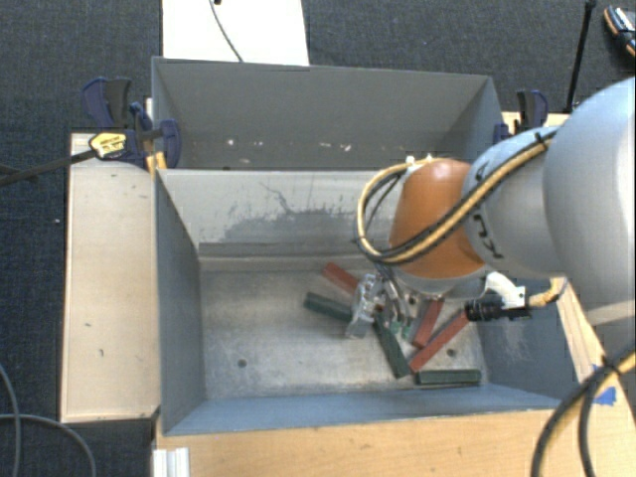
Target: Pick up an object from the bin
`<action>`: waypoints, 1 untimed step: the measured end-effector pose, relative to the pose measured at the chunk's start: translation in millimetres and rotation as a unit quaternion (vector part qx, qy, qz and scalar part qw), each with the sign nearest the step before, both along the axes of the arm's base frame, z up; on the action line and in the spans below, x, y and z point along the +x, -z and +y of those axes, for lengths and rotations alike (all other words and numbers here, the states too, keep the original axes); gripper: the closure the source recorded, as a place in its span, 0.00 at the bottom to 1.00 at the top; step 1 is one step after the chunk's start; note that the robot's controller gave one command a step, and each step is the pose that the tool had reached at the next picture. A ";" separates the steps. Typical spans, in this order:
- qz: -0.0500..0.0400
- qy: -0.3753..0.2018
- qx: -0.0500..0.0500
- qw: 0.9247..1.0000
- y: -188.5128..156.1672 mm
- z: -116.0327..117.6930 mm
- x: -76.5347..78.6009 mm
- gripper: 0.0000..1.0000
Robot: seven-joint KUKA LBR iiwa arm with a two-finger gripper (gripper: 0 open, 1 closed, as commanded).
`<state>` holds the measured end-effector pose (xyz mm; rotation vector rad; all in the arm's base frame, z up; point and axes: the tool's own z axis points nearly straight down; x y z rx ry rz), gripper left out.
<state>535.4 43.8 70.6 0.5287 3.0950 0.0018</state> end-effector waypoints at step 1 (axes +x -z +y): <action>0.000 0.000 0.000 1.000 0.0 0.0 0.0 1.00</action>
Offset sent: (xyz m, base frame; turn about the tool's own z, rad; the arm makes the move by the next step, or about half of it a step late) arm 0.0002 0.0000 0.0576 0.0000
